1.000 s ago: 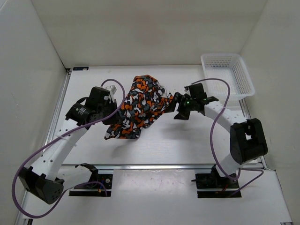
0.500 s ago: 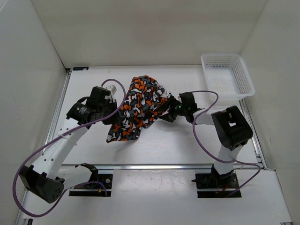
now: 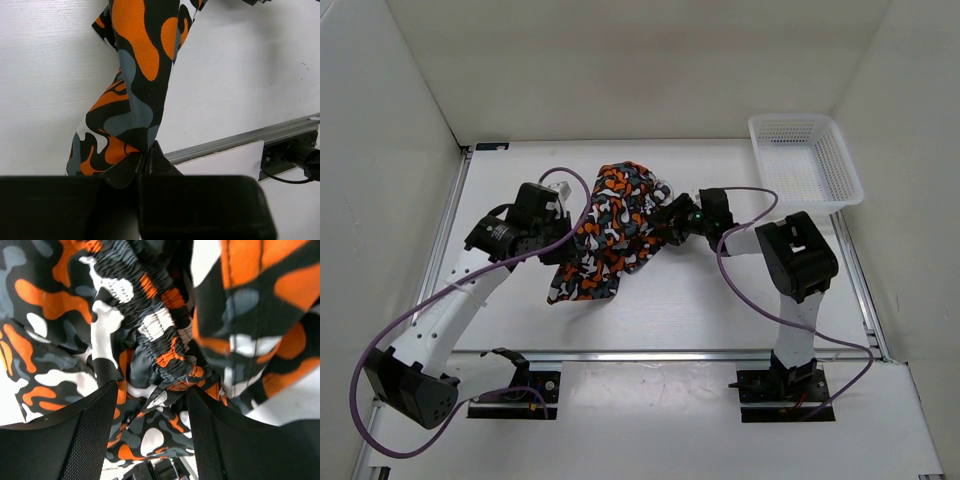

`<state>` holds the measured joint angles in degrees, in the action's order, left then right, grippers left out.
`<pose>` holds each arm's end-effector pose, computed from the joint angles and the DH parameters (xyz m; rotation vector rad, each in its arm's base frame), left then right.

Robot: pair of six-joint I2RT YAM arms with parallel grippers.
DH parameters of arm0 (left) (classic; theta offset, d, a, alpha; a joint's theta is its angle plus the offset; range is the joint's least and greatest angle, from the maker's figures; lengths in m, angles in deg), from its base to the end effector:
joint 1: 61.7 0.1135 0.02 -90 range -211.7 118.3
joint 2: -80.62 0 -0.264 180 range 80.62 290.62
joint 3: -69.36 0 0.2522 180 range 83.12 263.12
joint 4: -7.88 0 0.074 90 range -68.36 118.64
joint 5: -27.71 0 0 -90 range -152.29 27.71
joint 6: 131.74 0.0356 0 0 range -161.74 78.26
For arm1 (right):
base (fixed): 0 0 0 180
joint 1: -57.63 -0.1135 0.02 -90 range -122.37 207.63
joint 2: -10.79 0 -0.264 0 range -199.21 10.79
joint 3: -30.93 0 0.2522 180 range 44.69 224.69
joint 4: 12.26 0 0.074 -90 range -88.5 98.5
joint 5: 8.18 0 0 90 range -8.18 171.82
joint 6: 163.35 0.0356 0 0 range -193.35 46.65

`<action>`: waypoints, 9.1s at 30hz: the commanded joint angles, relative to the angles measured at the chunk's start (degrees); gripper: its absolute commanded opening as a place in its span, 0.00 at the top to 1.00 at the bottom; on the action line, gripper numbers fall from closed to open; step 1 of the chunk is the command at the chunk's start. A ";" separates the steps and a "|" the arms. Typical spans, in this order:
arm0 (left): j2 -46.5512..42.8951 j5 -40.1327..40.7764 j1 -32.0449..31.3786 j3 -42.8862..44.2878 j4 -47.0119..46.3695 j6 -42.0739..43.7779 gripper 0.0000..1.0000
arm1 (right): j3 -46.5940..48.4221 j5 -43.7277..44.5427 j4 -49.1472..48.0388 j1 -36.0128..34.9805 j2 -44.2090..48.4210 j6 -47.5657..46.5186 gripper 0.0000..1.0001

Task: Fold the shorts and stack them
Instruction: Flatten the shorts out, then fold the shorts

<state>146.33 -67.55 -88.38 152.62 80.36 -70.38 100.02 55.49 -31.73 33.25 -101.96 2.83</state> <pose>0.1904 -0.0993 0.3406 -0.0067 2.5987 -0.4869 0.3589 0.1800 0.1395 0.6904 2.2175 1.4862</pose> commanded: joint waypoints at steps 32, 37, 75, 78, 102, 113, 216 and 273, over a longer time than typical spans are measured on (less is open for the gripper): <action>23.50 -0.02 10.50 61.73 8.78 9.66 0.89 | 64.73 1.19 44.22 9.18 10.85 -35.75 1.00; 7.81 -4.92 -0.44 28.45 -0.24 4.32 0.89 | 30.65 8.91 45.00 11.90 32.55 -39.36 1.00; 22.32 -2.30 4.61 -24.24 -23.47 -23.40 0.35 | -17.63 28.00 70.59 12.52 66.52 -36.90 1.00; 23.85 -2.30 5.14 -22.14 -23.47 -21.90 0.88 | -16.40 28.00 70.59 12.52 66.52 -36.90 1.00; 28.97 -8.81 32.13 75.53 -6.34 -2.12 0.90 | 88.57 12.62 65.68 13.13 9.54 -52.10 1.00; 9.18 -7.22 32.13 71.47 -2.39 -1.42 0.90 | 62.44 13.14 66.97 13.13 39.35 -56.31 1.00; 8.63 6.42 -24.48 -5.77 -3.17 -18.38 0.90 | 12.00 33.60 63.47 13.66 32.92 -50.52 0.75; 18.14 12.39 9.18 6.71 1.13 4.39 0.88 | -7.35 36.27 52.39 -2.00 33.82 -30.90 0.00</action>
<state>169.28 -52.86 -81.34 157.56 78.31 -67.52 92.06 87.19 16.42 28.04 -72.46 -21.47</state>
